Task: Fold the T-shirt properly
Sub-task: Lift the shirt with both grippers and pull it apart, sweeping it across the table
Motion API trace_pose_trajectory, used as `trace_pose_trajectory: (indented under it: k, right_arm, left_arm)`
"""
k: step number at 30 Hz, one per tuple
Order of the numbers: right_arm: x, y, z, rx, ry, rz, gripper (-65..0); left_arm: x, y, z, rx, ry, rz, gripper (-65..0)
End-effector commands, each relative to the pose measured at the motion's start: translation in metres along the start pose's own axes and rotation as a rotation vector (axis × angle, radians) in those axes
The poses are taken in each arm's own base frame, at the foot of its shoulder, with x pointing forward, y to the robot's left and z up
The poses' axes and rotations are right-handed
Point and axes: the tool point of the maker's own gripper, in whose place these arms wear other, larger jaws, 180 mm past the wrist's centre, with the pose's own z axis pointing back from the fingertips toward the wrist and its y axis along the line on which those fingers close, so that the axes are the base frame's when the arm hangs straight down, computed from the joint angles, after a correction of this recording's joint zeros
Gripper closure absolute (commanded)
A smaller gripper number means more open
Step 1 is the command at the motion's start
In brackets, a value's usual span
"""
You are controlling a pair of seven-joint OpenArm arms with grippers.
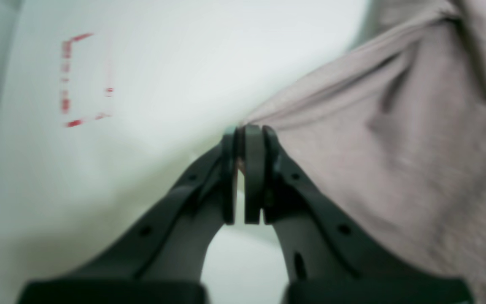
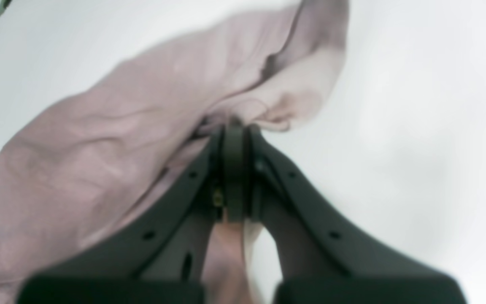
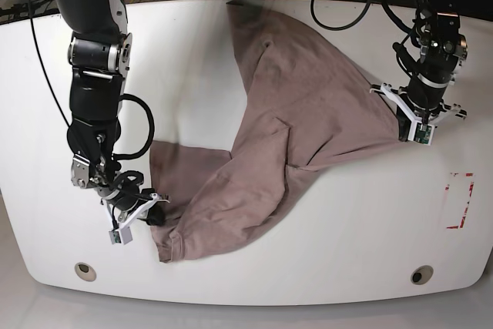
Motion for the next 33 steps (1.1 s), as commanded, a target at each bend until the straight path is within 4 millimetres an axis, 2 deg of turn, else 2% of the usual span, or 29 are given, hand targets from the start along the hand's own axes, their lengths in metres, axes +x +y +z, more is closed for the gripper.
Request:
trace_pose_trajectory:
  k: [1,4,6,13,19,23,28,32,33]
  right_arm:
    - [0.06,-0.003,0.02,-0.014,-0.107,0.087,0.0]
    - [0.083,-0.007,0.037,-0.042,-0.126,0.155,0.0]
    - [0.111,-0.005,0.05,-0.058,-0.16,0.211,0.0]
    - [0.176,-0.012,0.089,-0.127,-0.222,0.317,0.0]
    - [0.239,-0.016,0.125,-0.182,-0.303,0.371,0.0]
    - [0.272,-0.018,0.149,-0.207,-0.354,0.406,0.0]
    - [0.302,-0.01,0.17,-0.228,-0.363,0.506,0.0]
    - [0.304,-0.008,0.181,-0.25,-0.365,0.528,0.0]
    - [0.296,-0.01,0.179,-0.251,-0.356,0.526,0.0]
  left_arm:
    - [0.036,0.016,-0.003,0.039,-0.067,-0.011,-0.6]
    - [0.057,0.025,-0.007,0.061,-0.088,-0.008,-0.6]
    - [0.078,0.034,-0.01,0.081,-0.122,-0.005,-0.6]
    - [0.139,0.062,-0.009,0.145,-0.191,0.008,-0.6]
    - [0.191,0.093,0.005,0.217,-0.274,-0.009,-0.6]
    - [0.226,0.108,0.017,0.254,-0.336,0.001,-0.6]
    - [0.267,0.14,0.044,0.34,-0.415,-0.021,-0.6]
    - [0.273,0.143,0.048,0.35,-0.43,-0.023,-0.6]
    - [0.273,0.144,0.049,0.35,-0.43,-0.022,-0.6]
